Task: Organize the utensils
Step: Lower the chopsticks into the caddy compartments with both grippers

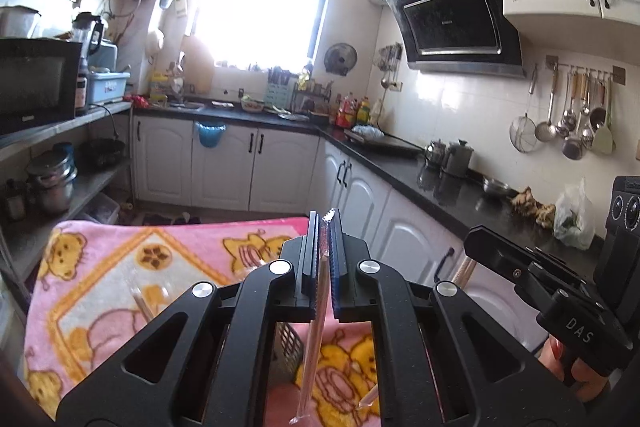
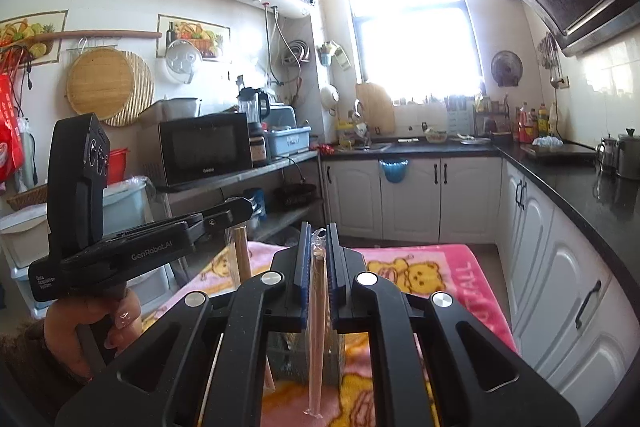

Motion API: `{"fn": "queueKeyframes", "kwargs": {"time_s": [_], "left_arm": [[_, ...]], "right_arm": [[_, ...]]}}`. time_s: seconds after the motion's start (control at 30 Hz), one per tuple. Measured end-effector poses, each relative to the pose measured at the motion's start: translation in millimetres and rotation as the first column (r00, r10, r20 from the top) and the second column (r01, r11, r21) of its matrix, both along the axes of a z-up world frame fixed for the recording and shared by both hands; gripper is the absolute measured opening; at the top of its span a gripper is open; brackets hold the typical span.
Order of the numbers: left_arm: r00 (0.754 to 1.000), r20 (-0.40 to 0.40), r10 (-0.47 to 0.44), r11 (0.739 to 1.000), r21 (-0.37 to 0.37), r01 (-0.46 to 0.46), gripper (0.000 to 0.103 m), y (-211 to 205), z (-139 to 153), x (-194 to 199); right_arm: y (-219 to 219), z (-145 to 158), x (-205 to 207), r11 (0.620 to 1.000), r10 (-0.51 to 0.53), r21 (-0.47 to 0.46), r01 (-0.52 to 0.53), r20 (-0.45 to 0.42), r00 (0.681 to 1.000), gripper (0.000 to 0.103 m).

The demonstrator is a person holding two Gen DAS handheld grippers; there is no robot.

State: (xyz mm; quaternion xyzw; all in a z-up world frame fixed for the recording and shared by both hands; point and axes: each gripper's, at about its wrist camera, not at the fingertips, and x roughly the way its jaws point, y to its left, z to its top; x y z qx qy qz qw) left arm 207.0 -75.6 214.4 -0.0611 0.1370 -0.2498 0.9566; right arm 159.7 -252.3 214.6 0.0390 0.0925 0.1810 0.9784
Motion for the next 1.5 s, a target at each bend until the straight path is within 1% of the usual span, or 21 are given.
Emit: {"fn": "queueKeyframes", "kwargs": {"time_s": [0.2, 0.27, 0.4, 0.5, 0.6, 0.7, 0.87, 1.07, 1.5], "left_arm": [[0.997, 0.056, 0.061, 0.998, -0.015, -0.06, 0.002, 13.7, 22.2, 2.6], [0.995, 0.062, 0.084, 0.996, -0.026, -0.082, 0.002, 21.7, 27.7, 6.2], [0.988, 0.083, 0.132, 0.991, -0.023, -0.131, 0.002, 34.5, 33.1, 13.2], [0.982, 0.091, 0.163, 0.987, -0.019, -0.162, 0.002, 41.9, 31.9, 18.9], [0.979, 0.095, 0.182, 0.983, -0.016, -0.181, 0.002, 48.3, 24.9, 24.6], [0.98, 0.087, 0.178, 0.984, -0.022, -0.177, 0.002, 52.7, 15.2, 31.8], [0.98, 0.081, 0.183, 0.983, 0.009, -0.184, 0.002, 50.9, -1.4, 40.7], [0.982, 0.057, 0.183, 0.983, 0.016, -0.184, 0.002, 53.3, -20.9, 51.3], [0.982, 0.004, 0.19, 0.982, 0.015, -0.19, 0.002, 63.6, -57.7, 69.2]], "right_arm": [[9.9, 15.7, 11.9, 1.0, 0.023, 0.015, -0.023, 0.033, 0.999, 0.007], [13.0, 20.1, 18.2, 0.999, 0.032, 0.024, -0.033, 0.035, 0.999, 0.007], [25.2, 28.5, 32.9, 0.999, 0.046, 0.017, -0.048, 0.06, 0.997, 0.007], [32.6, 28.7, 48.6, 0.998, 0.053, 0.024, -0.054, 0.054, 0.997, 0.007], [37.1, 26.9, 61.3, 0.998, 0.055, 0.036, -0.057, 0.055, 0.997, 0.007], [41.9, 24.8, 71.0, 0.998, 0.055, 0.039, -0.057, 0.054, 0.997, 0.007], [53.8, 17.8, 83.3, 0.997, 0.074, 0.031, -0.075, 0.052, 0.996, 0.008], [64.4, 4.6, 92.1, 0.997, 0.074, 0.01, -0.074, 0.055, 0.996, 0.008], [74.4, -30.2, 125.4, 0.997, 0.062, 0.039, -0.062, -0.008, 0.998, 0.008]]}}
